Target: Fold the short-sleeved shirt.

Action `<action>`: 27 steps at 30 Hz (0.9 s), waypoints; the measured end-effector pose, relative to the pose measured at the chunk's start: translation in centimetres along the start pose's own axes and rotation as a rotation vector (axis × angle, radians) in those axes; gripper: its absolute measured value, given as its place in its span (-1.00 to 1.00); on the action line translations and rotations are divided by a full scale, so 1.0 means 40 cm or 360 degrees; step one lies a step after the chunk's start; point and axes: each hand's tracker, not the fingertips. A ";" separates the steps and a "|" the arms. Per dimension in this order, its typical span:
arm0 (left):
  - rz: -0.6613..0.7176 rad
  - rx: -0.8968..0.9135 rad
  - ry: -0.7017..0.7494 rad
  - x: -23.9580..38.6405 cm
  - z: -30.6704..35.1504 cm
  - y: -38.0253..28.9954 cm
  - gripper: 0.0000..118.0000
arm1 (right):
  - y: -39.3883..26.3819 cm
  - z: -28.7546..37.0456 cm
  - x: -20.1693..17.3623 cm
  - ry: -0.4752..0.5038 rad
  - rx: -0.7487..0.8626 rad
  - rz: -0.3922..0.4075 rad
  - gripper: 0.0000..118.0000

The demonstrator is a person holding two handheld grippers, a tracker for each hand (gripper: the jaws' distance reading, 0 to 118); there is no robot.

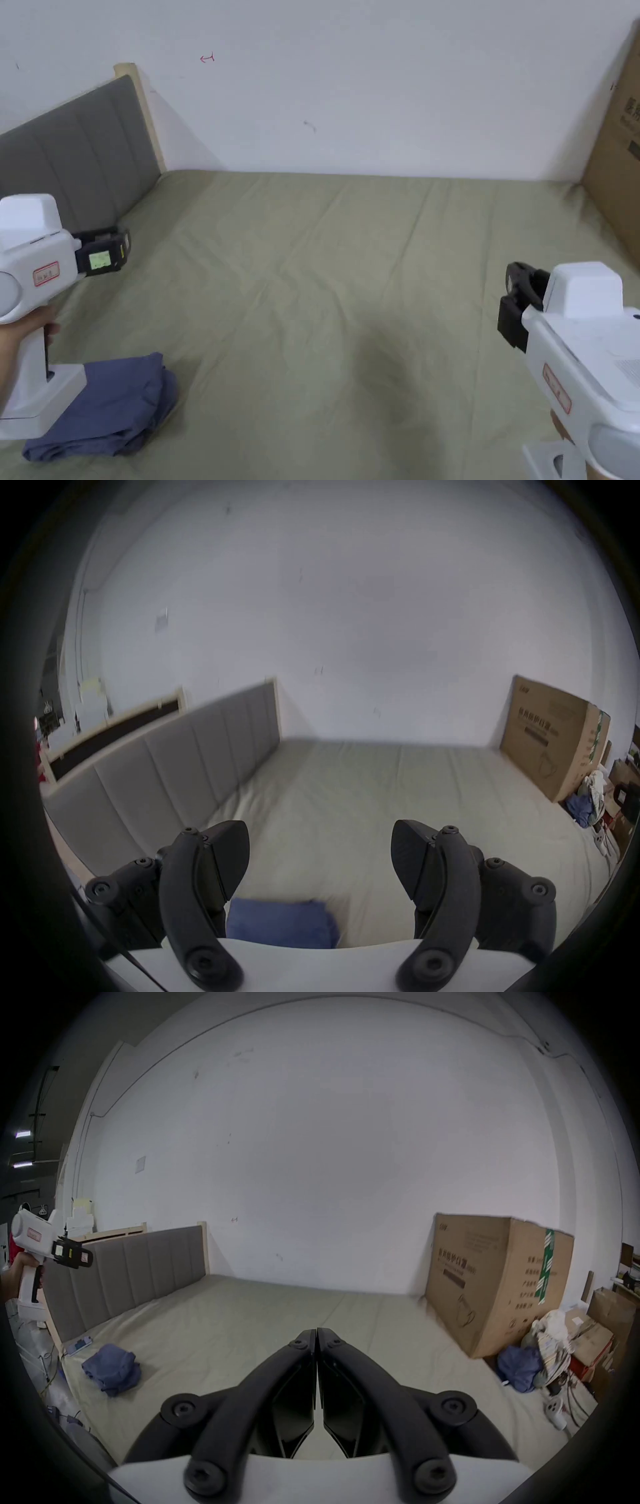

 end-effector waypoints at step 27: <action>-0.0165 0.0611 -0.0235 0.550 0.203 -0.091 -1.00 | 0.072 0.113 0.155 -0.0216 0.0217 0.0032 -1.00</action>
